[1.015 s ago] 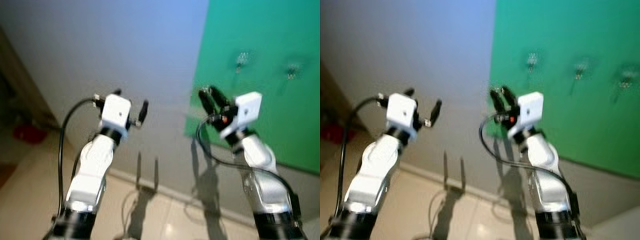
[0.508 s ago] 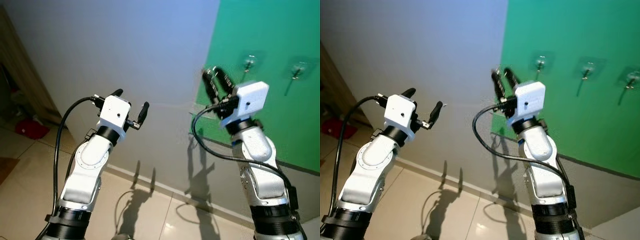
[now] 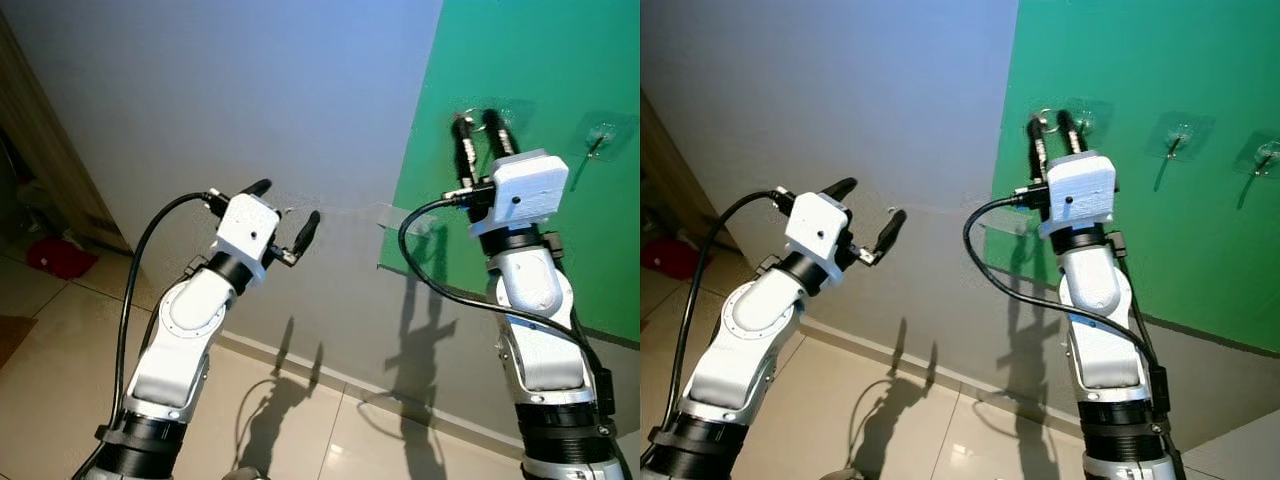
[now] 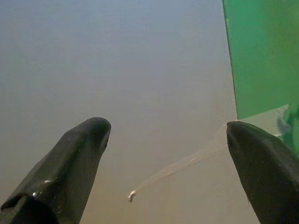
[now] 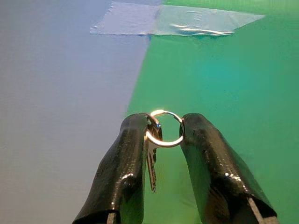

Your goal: Hang keys on a hook

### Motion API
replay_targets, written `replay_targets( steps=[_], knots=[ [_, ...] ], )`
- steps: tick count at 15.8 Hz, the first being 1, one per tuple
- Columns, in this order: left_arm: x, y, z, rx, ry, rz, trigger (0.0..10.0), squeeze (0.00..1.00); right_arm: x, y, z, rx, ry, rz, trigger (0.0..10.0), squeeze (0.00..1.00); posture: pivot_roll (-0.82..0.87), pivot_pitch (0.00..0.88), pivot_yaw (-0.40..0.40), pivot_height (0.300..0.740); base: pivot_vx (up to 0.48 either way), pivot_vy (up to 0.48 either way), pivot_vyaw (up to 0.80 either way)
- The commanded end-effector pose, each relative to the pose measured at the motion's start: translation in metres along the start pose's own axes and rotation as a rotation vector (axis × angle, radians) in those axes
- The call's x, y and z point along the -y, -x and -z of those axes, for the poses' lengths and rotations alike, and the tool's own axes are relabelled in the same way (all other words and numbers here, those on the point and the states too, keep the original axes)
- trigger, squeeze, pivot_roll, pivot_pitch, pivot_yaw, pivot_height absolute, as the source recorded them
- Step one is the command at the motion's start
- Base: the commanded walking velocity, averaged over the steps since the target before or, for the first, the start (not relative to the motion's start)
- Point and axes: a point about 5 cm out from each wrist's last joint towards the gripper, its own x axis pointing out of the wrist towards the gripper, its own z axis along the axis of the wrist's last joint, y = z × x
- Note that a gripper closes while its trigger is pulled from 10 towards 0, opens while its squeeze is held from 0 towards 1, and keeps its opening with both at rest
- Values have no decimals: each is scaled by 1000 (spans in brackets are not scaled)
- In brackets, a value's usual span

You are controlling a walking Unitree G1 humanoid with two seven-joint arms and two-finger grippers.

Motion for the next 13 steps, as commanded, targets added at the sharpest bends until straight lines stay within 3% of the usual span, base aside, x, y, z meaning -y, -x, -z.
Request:
replay_targets(
  steps=[1,10,13],
  knots=[
    [2,-4,-8,32,-2,17,10000,0,7,-3,0,-1,46,38,10000,0,-26,0,-4,740,0,0,0],
    [2,-4,-7,29,-8,37,10000,0,3,-2,26,-163,131,83,10000,0,-22,0,2,740,0,0,0],
    [4,-4,-7,29,-10,50,10000,0,6,-3,28,-165,154,126,10000,0,-19,0,2,740,0,0,0]
  ],
)
